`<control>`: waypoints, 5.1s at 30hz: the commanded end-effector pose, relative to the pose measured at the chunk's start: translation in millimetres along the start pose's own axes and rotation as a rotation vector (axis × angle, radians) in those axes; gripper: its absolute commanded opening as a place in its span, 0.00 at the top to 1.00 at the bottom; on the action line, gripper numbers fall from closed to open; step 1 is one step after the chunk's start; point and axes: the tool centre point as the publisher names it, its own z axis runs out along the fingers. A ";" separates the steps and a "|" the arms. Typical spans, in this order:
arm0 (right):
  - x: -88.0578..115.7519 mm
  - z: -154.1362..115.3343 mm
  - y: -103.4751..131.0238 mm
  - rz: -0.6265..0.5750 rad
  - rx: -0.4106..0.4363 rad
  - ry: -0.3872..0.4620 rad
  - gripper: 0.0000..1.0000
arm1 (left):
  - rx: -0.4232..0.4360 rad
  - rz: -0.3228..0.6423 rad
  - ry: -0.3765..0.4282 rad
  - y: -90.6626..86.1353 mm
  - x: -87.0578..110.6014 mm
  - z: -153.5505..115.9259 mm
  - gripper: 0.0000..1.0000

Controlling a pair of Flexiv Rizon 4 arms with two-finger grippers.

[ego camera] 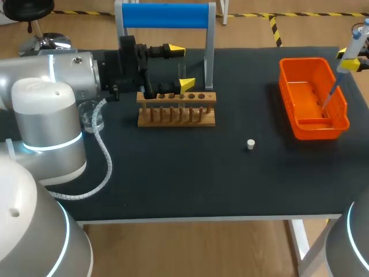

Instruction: Invert the test tube, pick up the pipette, mount the tip to pipette, aspirate from beaker and dispense into the tube, eject the tip, return the pipette, and cap with the stopper.

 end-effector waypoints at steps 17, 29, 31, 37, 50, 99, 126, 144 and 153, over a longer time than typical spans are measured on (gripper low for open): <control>0.4 -0.4 0.6 0.000 0.002 0.000 1.00 | -0.084 -0.014 -0.016 -34.3 3.0 102.1 0.00; 0.4 -0.4 0.6 0.000 0.002 0.000 1.00 | -0.116 -0.005 0.004 -55.7 0.4 213.6 0.00; 0.4 -0.4 0.6 0.000 0.002 0.000 1.00 | -0.133 0.000 0.008 -59.5 3.0 230.0 0.00; 0.4 -0.4 0.6 0.000 0.002 0.000 1.00 | -0.141 -0.002 -0.004 -65.5 9.7 267.4 0.00; 0.4 -0.4 0.6 0.000 0.002 0.000 1.00 | -0.129 -0.043 -0.008 -70.9 15.3 315.2 0.00; 0.4 -0.4 0.6 0.000 0.002 0.000 1.00 | -0.074 -0.070 0.019 -70.2 15.7 344.2 1.00; 0.4 -0.4 0.6 0.000 0.002 0.000 1.00 | 0.001 -0.072 0.046 -72.5 7.3 376.7 1.00; 0.4 -0.4 0.6 0.000 0.002 0.000 1.00 | 0.010 -0.092 0.062 -63.5 7.7 383.1 1.00; 0.4 -0.4 0.6 0.000 0.002 0.000 1.00 | 0.012 -0.099 0.063 -61.1 5.2 385.1 1.00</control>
